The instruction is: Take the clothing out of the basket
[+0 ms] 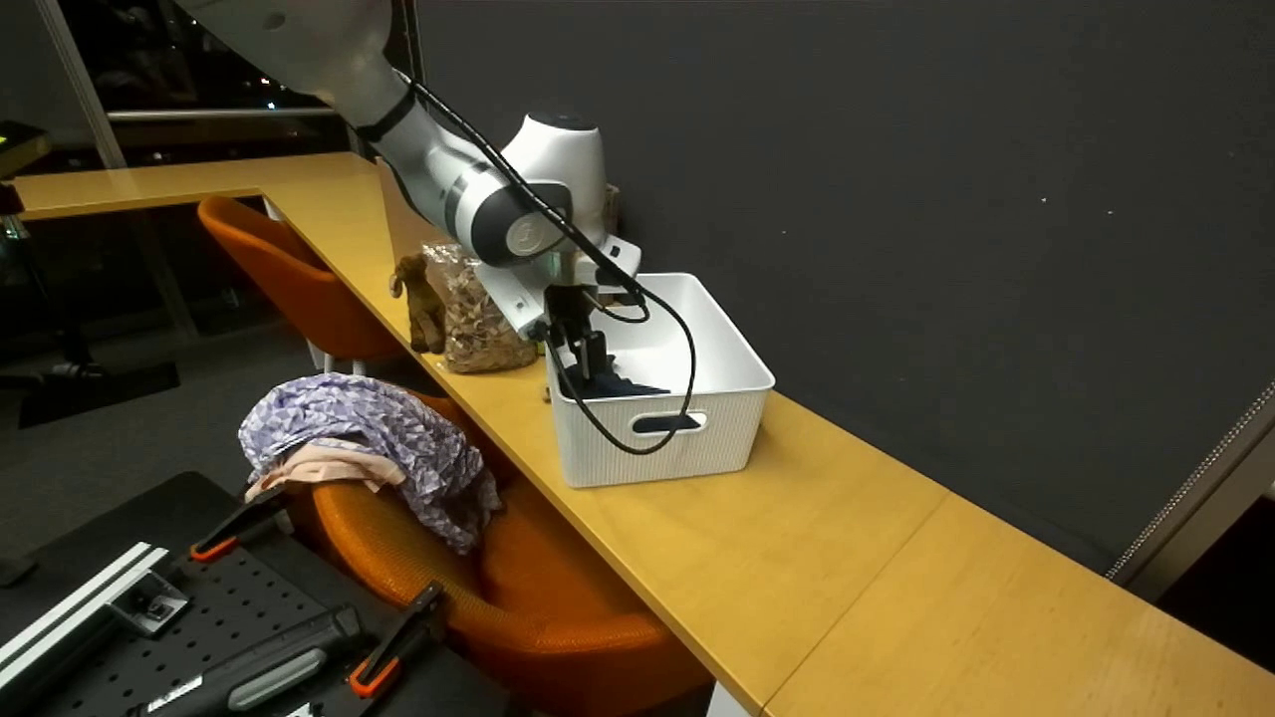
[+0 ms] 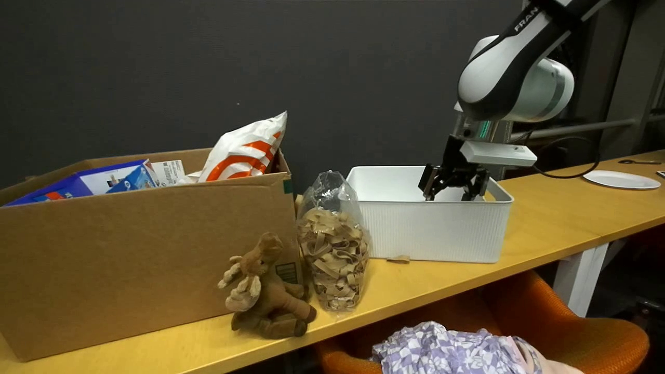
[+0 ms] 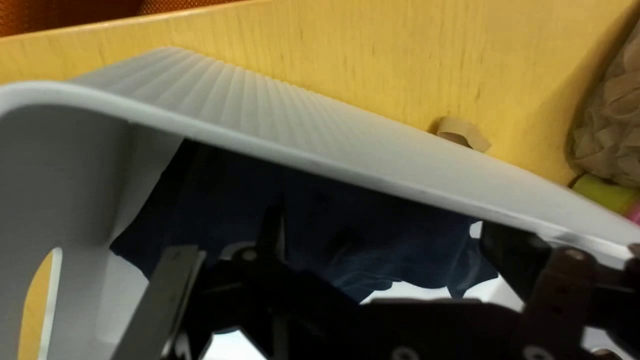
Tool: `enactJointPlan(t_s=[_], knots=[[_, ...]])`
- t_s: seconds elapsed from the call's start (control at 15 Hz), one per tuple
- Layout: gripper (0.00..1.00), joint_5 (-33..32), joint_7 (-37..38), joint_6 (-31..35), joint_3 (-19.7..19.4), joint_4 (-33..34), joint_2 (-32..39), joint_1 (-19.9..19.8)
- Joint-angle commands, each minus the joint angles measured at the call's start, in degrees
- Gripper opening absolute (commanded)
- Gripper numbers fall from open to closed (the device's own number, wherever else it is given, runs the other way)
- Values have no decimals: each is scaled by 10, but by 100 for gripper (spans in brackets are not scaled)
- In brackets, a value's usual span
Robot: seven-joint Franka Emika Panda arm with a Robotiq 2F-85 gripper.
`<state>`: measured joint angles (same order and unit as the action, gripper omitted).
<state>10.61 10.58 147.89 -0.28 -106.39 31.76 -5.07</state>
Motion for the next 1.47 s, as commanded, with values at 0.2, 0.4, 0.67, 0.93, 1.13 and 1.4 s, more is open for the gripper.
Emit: enactJointPlan(t_s=[0.2, 0.4, 0.67, 0.93, 1.13, 1.4], knots=[[100, 0, -32, 21, -8, -10, -23, -8], [100, 11, -63, 45, -2, 12, -4, -27], [100, 7, -82, 45, -2, 43, 38, -43], [100, -5, -102, 44, -4, 79, 89, -48], [100, -13, -106, 37, -8, 110, 126, -45], [78, -12, -111, 28, -7, 143, 159, -48]])
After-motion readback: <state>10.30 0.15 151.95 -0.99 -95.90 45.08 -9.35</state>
